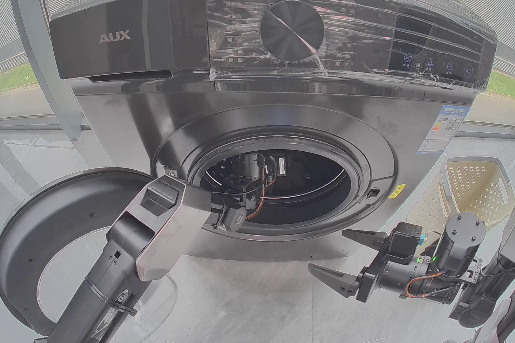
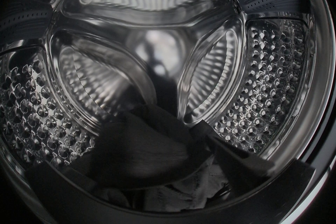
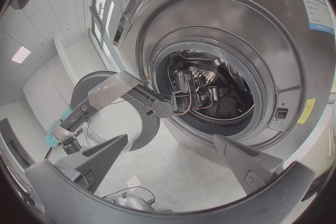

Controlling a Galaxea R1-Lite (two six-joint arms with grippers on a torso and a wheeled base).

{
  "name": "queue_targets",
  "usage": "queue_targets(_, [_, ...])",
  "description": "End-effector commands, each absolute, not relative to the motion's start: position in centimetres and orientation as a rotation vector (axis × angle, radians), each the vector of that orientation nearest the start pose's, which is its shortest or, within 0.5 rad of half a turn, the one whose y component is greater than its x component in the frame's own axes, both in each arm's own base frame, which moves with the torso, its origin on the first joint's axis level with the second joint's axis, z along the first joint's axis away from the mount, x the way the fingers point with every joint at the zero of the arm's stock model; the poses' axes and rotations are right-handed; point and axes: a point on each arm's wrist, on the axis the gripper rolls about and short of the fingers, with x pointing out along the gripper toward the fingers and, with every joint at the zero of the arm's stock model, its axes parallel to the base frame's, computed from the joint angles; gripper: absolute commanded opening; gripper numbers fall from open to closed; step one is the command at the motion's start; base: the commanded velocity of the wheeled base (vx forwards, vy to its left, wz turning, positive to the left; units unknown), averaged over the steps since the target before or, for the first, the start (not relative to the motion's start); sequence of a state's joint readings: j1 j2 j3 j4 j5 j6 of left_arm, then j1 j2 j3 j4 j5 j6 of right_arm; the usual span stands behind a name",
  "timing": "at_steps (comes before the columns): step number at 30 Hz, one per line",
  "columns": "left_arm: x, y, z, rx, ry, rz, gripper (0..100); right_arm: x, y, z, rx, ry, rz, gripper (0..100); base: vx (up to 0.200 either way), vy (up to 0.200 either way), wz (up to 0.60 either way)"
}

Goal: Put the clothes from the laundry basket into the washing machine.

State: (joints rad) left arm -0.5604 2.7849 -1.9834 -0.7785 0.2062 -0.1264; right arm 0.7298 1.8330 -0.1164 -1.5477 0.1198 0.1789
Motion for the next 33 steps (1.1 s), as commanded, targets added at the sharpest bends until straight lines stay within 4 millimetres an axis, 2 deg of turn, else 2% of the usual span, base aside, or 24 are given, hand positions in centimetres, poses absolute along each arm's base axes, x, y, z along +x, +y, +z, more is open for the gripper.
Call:
queue_targets(1, [45.3, -29.4, 4.1, -0.09, 0.107, -0.385, 100, 16.8, 15.4, 9.0, 0.119, 0.234, 0.831, 100, 0.0, 0.0, 0.0])
queue_targets(8, [39.7, -30.1, 5.5, -0.044, 0.217, -0.498, 100, 16.8, 15.4, 8.9, 0.115, 0.239, 0.83, 100, 0.0, 0.0, 0.0])
queue_targets(16, [33.6, -29.3, 6.7, -0.015, 0.269, -0.563, 100, 16.7, 15.3, 8.9, 0.116, 0.241, 0.83, 100, 0.0, 0.0, 0.0])
queue_targets(18, [31.2, -28.8, 7.4, -0.006, 0.281, -0.59, 100, 16.7, 15.3, 8.9, 0.115, 0.243, 0.828, 100, 0.0, 0.0, 0.0])
queue_targets(20, [30.1, -28.3, 7.7, -0.001, 0.288, -0.6, 100, 16.7, 15.3, 8.8, 0.114, 0.246, 0.828, 100, 0.0, 0.0, 0.0])
queue_targets(23, [26.3, -26.9, 9.1, -0.022, 0.288, -0.642, 100, 16.6, 15.2, 8.8, 0.113, 0.248, 0.824, 100, 0.0, 0.0, 0.0])
queue_targets(24, [26.2, -26.9, 9.2, -0.024, 0.289, -0.643, 100, 16.6, 15.2, 8.8, 0.113, 0.248, 0.824, 100, 0.0, 0.0, 0.0])
queue_targets(26, [23.5, -26.0, 10.3, -0.081, 0.283, -0.677, 100, 16.6, 15.1, 8.8, 0.113, 0.246, 0.822, 100, 0.0, 0.0, 0.0])
queue_targets(27, [23.2, -25.9, 10.4, -0.087, 0.283, -0.681, 100, 16.6, 15.1, 8.9, 0.112, 0.244, 0.821, 100, 0.0, 0.0, 0.0])
queue_targets(29, [20.2, -24.5, 10.9, -0.12, 0.303, -0.716, 100, 16.3, 14.4, 9.3, 0.08, 0.215, 0.814, 100, 0.0, 0.0, 0.0])
queue_targets(30, [20.2, -24.5, 10.9, -0.12, 0.303, -0.716, 100, 16.3, 14.4, 9.3, 0.08, 0.215, 0.814, 100, 0.0, 0.0, 0.0])
queue_targets(31, [18.2, -23.2, 11.3, -0.126, 0.313, -0.747, 100, 15.9, 13.7, 9.7, 0.061, 0.193, 0.803, 100, 0.0, 0.0, 0.0])
queue_targets(33, [16.8, -22.3, 11.6, -0.132, 0.316, -0.766, 100, 15.7, 13.1, 10.0, 0.057, 0.177, 0.788, 100, 0.0, 0.0, 0.0])
